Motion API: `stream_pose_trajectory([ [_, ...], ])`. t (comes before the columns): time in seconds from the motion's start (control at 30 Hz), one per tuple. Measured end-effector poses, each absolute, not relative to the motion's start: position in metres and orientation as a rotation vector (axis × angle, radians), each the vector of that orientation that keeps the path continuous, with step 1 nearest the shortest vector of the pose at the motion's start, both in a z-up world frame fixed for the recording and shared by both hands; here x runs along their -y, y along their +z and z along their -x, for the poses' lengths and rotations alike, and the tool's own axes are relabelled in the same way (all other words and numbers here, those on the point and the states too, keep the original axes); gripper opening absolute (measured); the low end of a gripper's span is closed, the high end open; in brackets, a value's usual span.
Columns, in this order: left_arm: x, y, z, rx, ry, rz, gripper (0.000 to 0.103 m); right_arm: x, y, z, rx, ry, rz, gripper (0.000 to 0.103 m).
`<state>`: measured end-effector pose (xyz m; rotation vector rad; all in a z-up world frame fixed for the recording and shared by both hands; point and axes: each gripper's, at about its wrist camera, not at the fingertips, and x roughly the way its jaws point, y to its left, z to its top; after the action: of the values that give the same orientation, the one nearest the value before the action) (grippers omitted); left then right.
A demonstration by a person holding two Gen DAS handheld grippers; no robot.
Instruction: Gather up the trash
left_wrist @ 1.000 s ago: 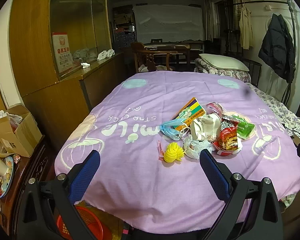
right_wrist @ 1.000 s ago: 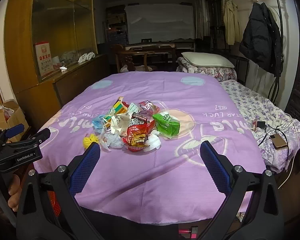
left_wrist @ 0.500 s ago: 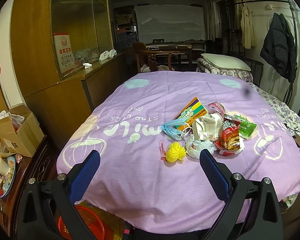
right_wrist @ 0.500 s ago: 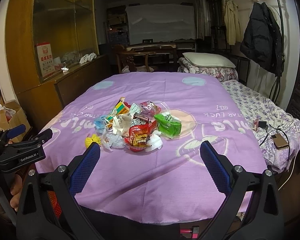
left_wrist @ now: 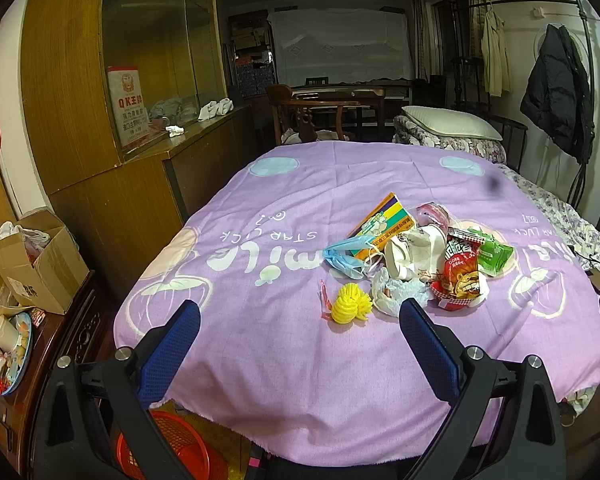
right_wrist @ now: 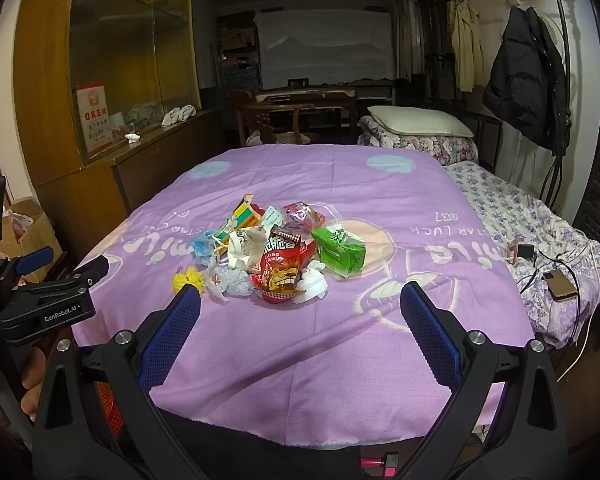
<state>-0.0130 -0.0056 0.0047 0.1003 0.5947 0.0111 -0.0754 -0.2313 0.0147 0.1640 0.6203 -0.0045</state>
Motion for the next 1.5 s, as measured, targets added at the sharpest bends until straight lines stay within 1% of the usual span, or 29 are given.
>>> stream_pose_trajectory([
  [1.13, 0.003, 0.004, 0.013, -0.600, 0.013, -0.103, 0.097, 0.229, 0.014, 0.075, -0.625, 0.004, -0.170, 0.096],
  [1.33, -0.008, -0.010, 0.010, -0.627, 0.025, -0.096, 0.097, 0.231, 0.002, 0.070, -0.653, 0.013, -0.182, 0.096],
  [1.5, -0.019, -0.023, -0.010, -0.680, 0.069, -0.078, 0.097, 0.235, -0.020, 0.057, -0.707, 0.022, -0.200, 0.096],
])
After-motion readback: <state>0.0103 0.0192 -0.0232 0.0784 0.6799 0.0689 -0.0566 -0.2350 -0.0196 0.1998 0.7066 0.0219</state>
